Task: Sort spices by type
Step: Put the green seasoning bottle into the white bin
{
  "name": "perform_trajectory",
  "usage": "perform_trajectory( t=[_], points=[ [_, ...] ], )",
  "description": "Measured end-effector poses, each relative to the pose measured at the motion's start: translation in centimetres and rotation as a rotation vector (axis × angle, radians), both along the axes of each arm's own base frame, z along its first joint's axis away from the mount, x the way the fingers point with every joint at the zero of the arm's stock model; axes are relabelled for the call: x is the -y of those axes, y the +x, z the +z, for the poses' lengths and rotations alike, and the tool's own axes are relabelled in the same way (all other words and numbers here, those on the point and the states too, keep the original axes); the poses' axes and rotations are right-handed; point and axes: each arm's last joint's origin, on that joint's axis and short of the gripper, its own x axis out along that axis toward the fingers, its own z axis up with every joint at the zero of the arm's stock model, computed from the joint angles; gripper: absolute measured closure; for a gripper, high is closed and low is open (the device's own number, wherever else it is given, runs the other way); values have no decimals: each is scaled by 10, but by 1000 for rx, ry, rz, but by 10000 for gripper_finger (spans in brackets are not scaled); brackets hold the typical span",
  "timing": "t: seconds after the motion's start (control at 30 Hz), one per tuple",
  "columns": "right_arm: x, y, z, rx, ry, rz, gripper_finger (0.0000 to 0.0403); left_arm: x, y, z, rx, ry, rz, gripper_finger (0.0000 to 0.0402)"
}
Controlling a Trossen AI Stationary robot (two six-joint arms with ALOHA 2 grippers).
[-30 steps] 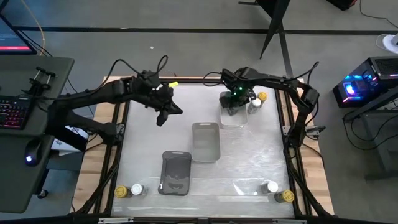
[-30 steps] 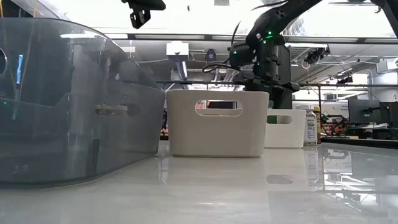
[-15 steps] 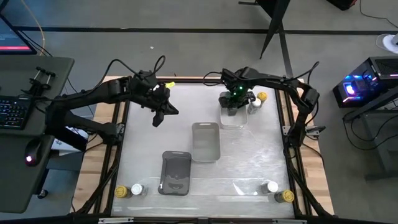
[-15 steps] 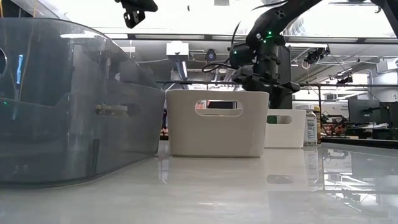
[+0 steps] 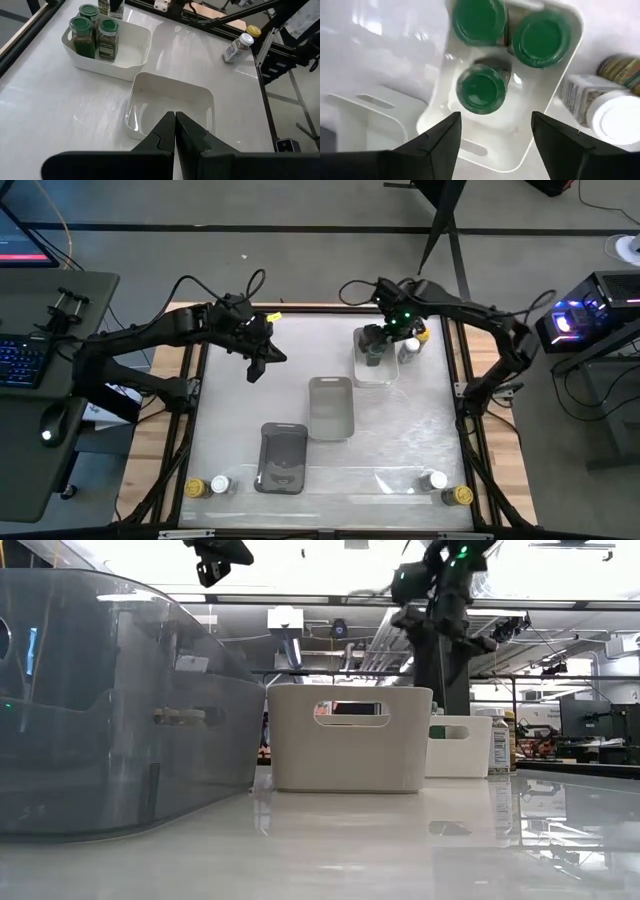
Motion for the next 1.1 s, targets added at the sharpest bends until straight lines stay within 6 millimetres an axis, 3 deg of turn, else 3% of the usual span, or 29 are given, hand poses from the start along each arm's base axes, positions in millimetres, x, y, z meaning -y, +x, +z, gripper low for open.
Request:
perform_trajectory(
  t=[0.13, 0.23, 0.47, 0.67, 1.1],
  points=[
    [-9, 8, 15, 132, -90, 50, 174, 0, 0, 0, 0, -3, 6, 402],
    [-18, 23, 15, 185, -130, 110, 209, 0, 0, 0, 0, -8, 16, 401],
    [-30, 56, -18, 82, -178, 242, 386, -1, 0, 0, -5, 6, 59, 402],
    [-31, 60, -40, -80, -191, 262, 400, -1, 1, 1, 2, 1, 64, 402],
    [-29, 61, -43, -124, -247, 259, 402, -2, 1, 2, 10, 9, 74, 402]
  ],
)
